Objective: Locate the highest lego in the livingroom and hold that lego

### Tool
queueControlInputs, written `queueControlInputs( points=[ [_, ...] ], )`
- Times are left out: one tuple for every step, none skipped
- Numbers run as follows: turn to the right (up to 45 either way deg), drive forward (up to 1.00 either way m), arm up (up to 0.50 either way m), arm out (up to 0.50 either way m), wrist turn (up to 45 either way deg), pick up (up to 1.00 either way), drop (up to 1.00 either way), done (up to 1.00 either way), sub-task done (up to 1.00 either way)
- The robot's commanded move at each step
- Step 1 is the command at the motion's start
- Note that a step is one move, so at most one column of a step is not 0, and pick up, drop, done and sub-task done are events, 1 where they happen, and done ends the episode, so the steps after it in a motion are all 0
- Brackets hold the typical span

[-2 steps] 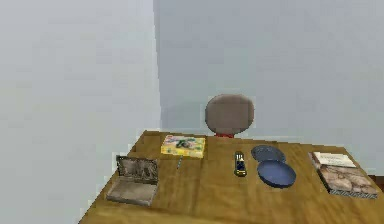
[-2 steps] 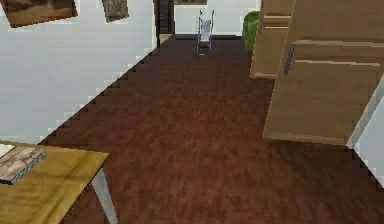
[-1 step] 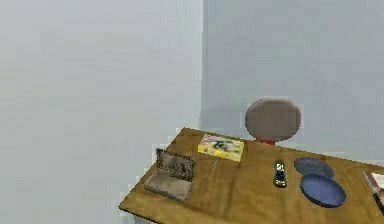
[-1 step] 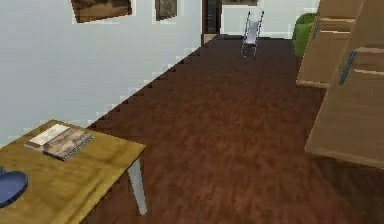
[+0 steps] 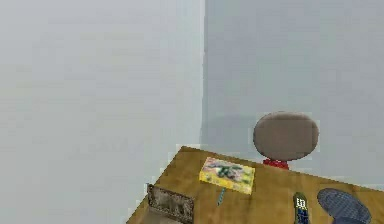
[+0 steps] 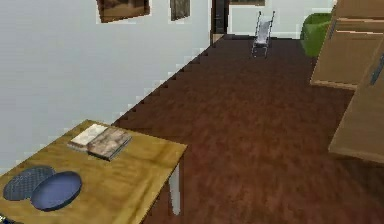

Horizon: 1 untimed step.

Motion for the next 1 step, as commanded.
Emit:
queueControlInputs(
  points=[
    [-45.0,0.0,0.0,0.0,0.0,0.0,0.0,0.0,0.0]
  ],
)
